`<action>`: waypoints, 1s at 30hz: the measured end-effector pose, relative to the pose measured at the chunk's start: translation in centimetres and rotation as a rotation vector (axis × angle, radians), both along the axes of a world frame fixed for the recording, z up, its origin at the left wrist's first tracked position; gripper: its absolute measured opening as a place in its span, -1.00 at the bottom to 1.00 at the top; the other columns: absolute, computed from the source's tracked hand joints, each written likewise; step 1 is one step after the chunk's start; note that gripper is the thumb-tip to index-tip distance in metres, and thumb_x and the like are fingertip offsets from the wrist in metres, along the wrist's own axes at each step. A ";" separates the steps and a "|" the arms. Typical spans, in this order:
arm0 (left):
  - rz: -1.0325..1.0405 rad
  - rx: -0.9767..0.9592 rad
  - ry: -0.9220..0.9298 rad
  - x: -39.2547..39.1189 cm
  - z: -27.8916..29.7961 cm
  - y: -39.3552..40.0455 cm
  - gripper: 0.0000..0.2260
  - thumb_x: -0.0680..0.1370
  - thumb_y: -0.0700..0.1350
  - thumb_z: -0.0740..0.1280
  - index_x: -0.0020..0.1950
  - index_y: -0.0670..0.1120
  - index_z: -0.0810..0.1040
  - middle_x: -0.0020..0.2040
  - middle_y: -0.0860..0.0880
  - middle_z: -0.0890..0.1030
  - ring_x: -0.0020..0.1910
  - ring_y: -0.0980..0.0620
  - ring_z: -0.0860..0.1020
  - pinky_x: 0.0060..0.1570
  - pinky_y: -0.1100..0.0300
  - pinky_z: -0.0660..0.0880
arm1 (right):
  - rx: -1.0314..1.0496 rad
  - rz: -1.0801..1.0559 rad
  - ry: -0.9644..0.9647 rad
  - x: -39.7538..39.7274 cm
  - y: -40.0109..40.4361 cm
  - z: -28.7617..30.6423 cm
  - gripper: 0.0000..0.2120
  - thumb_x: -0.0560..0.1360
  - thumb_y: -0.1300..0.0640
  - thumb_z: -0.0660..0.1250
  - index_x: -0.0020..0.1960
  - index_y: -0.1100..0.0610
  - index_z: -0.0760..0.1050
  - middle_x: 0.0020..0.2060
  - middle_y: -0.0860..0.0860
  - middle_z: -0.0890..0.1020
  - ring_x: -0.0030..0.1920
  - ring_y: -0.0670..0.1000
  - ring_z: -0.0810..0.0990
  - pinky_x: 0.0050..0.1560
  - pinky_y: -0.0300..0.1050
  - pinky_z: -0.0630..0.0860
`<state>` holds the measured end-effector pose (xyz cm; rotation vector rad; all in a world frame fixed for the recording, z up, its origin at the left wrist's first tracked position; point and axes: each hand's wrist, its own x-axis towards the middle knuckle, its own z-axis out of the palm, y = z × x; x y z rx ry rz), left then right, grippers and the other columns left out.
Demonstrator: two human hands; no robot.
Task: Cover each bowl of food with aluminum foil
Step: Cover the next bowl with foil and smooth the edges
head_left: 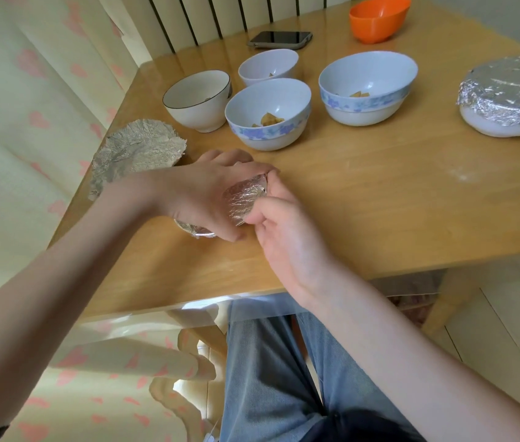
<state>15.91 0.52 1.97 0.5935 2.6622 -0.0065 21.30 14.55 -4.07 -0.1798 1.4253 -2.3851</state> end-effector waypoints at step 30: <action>0.204 0.524 0.251 3.0 -1.2 -3.8 -0.25 0.04 0.19 0.39 0.16 0.12 0.19 0.09 0.10 0.31 0.02 0.22 0.37 -0.09 0.48 0.29 | 0.434 0.015 0.382 -0.6 -1.8 -1.2 -0.31 0.44 0.45 0.08 0.49 -0.02 0.21 0.40 -0.06 0.39 0.29 -0.26 0.40 0.28 -0.31 0.36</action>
